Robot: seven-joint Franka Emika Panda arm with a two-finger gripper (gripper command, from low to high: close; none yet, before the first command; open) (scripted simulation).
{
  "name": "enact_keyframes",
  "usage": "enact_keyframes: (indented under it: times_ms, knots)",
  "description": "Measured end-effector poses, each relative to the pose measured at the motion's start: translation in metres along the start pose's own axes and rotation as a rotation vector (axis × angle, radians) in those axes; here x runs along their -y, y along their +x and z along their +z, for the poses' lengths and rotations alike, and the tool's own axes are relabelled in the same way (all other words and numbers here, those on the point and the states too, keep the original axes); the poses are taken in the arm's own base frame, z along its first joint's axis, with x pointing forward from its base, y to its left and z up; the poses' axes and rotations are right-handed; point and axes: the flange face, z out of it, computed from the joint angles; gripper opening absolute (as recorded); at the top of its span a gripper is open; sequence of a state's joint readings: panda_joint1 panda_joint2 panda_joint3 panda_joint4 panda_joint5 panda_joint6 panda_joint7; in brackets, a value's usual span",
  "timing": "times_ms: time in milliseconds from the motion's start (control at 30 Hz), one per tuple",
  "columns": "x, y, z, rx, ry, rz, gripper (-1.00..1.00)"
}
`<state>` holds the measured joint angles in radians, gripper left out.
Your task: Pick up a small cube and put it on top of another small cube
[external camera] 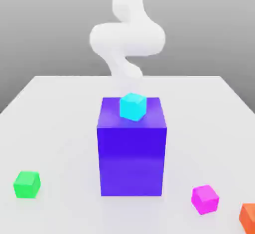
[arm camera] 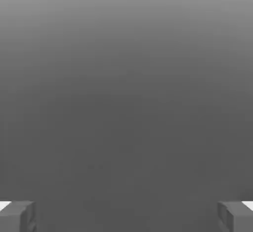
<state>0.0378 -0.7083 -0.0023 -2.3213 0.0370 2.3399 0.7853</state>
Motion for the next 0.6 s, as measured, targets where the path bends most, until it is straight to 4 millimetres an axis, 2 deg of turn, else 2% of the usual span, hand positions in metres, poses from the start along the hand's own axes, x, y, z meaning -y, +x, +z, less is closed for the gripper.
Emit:
enact_keyframes:
  times_ms: [133, 267, 433, 600]
  knots:
    - [0.009, -0.027, 0.085, 0.136, -0.040, -0.024, 0.00]
    - [0.011, -0.069, 0.162, 0.254, -0.095, -0.053, 0.00]
    - [0.002, -0.137, 0.247, 0.378, -0.183, -0.099, 0.00]
    - [-0.022, -0.217, 0.315, 0.476, -0.286, -0.164, 0.00]
